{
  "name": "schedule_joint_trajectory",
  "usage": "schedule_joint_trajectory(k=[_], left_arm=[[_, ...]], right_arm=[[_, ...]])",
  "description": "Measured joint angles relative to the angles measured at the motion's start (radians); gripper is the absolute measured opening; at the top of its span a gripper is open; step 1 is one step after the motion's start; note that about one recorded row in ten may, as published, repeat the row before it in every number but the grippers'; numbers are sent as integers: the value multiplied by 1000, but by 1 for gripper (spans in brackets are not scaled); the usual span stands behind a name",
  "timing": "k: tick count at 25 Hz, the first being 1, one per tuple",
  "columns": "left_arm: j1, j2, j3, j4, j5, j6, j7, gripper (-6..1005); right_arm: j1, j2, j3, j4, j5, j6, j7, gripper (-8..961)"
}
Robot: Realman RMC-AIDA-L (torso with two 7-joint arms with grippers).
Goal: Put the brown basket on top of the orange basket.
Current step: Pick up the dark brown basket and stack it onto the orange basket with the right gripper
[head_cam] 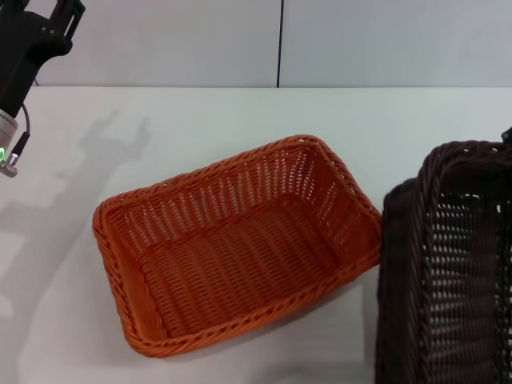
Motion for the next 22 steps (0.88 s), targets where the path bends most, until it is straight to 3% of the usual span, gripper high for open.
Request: schedule_joint_trajectory(k=[7,13,22], left_arm=[[-1,-1,-1,0,0,-34,0,605],[-12,0,-25,0,0,-71,17,605],[-32,-1,-24,0,0,-115,52,605]], right_arm=[[20,1,3,11,92,-23,31,154],[55,-7,-22,102,170,-25,53,154],[56,50,-14,146,328,-5,53,155]])
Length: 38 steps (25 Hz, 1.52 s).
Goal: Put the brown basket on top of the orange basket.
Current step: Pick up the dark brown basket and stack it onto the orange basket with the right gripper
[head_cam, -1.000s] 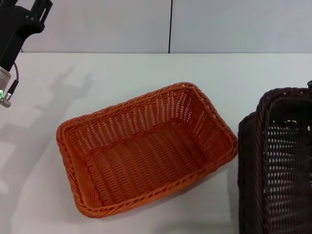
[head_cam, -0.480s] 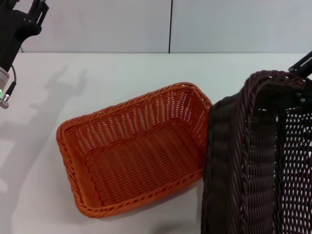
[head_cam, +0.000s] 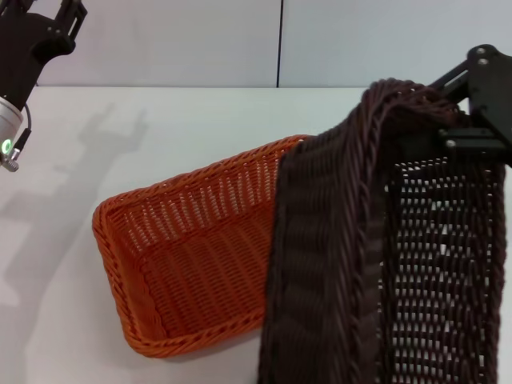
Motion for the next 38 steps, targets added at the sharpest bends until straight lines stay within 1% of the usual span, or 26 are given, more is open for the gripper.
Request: schedule_joint_trajectory(k=[7,10,17,22,25,29,33,38], left_arm=[[-11,2,-1,-1,3,-23,1,605],[-11,2,-1,-1,3,-23,1,605],[-28,0,8,-3,2,-56,42,605],[-40,0,8,-14,2,-60,43,605],[-47,0,8,-16,2,-67,43,605],[-52,1,4,-21,7,-78,43,605],[-57,1,4,-24,8,-90,43,605],[-58,1,3,-24,8,-94,43,605]], right_arm=[[-30,45,6,13,58,62,5,154],[-62,71,7,25,106,99,8,154],[-135,121,4,40,225,154,1,155],[-191,159,-2,51,293,233,-28,155],[-218,166,-4,105,340,277,-86,155],[-239,168,-4,197,391,304,-155,154],[-248,169,-3,256,415,321,-189,155],[-277,176,-8,299,451,335,-237,155]])
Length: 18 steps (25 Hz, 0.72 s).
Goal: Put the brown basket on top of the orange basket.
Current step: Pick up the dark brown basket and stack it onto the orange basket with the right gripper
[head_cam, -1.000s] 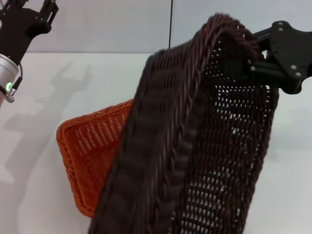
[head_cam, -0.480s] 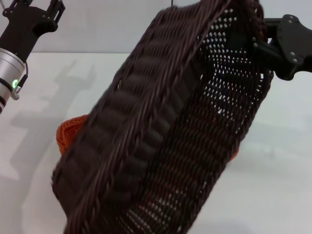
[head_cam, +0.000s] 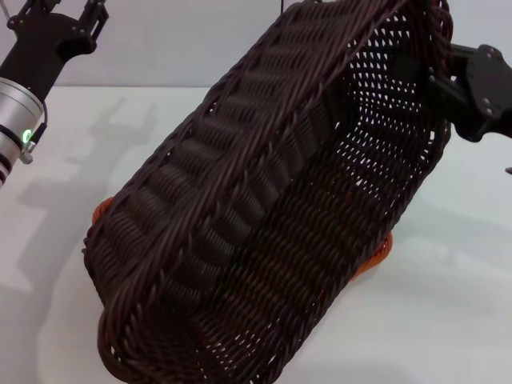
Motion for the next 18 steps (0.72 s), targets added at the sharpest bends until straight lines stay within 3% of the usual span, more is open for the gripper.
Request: schedule_joint_trajectory(k=[18], left_arm=[[-14,2,-36,0,-7,-29,13,605]], right_arm=[[-40,2,-4,291,101,-3,-213,155]])
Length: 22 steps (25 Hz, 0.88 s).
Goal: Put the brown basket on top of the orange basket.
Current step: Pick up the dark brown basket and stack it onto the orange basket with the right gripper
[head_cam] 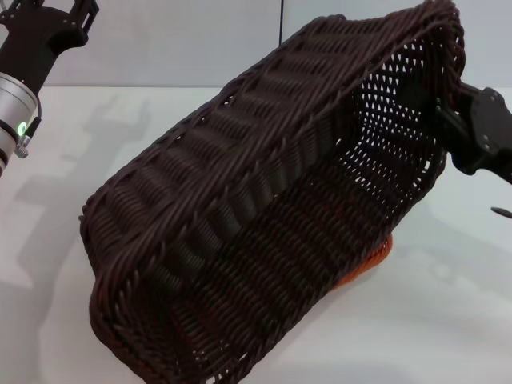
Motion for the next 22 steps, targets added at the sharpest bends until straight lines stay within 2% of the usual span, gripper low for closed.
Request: schedule_joint_trajectory(k=[8,10,22], left_arm=[[-10,0,2,0,6,-25,21,605],[-13,0,1,0,2,-29,24,605],[-15,1,1,6,-1,-30,25,605]], right_arm=[[-24,0,5,89,34,-21,-38,155],[-26,0,13,147,34,-12,-79,155],[-25,-5,-19,199,21,46,-85,155]])
